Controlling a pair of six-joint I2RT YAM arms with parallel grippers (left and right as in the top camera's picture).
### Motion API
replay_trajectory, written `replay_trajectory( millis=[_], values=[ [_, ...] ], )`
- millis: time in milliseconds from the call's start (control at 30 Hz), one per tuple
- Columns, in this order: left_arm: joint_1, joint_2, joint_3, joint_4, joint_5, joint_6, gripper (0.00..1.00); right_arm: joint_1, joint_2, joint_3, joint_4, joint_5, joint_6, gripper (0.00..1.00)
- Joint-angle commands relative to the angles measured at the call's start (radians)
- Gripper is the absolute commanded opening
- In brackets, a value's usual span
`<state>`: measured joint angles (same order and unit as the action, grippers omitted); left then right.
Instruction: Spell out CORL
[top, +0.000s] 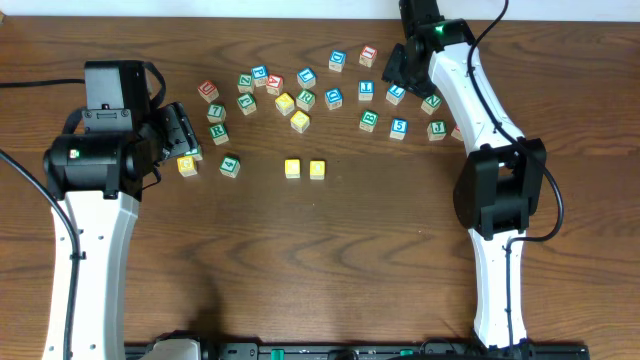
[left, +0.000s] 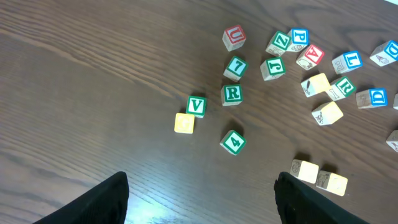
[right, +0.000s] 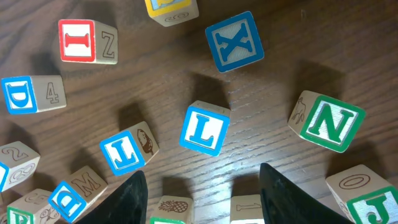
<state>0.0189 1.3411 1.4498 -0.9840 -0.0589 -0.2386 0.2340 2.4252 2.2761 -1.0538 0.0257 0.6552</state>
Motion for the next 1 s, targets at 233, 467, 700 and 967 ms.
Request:
replay_trajectory(
  millis=[233, 467, 700, 967],
  values=[
    [0.003, 0.012, -0.006, -0.001, -0.005, -0.002, 0.74, 0.018, 0.002, -0.005, -0.013, -0.088, -0.145, 0.51],
    [0.003, 0.012, -0.006, -0.001, -0.005, -0.003, 0.74, 0.043, 0.002, -0.005, -0.019, -0.085, -0.182, 0.52],
    [0.003, 0.012, -0.006, 0.000, 0.005, -0.002, 0.74, 0.039, 0.002, -0.005, -0.019, -0.085, -0.182, 0.52],
    [-0.019, 0.112, 0.035, 0.126, 0.126, 0.025, 0.74, 0.014, 0.002, -0.004, -0.024, -0.087, -0.182, 0.56]
  ],
)
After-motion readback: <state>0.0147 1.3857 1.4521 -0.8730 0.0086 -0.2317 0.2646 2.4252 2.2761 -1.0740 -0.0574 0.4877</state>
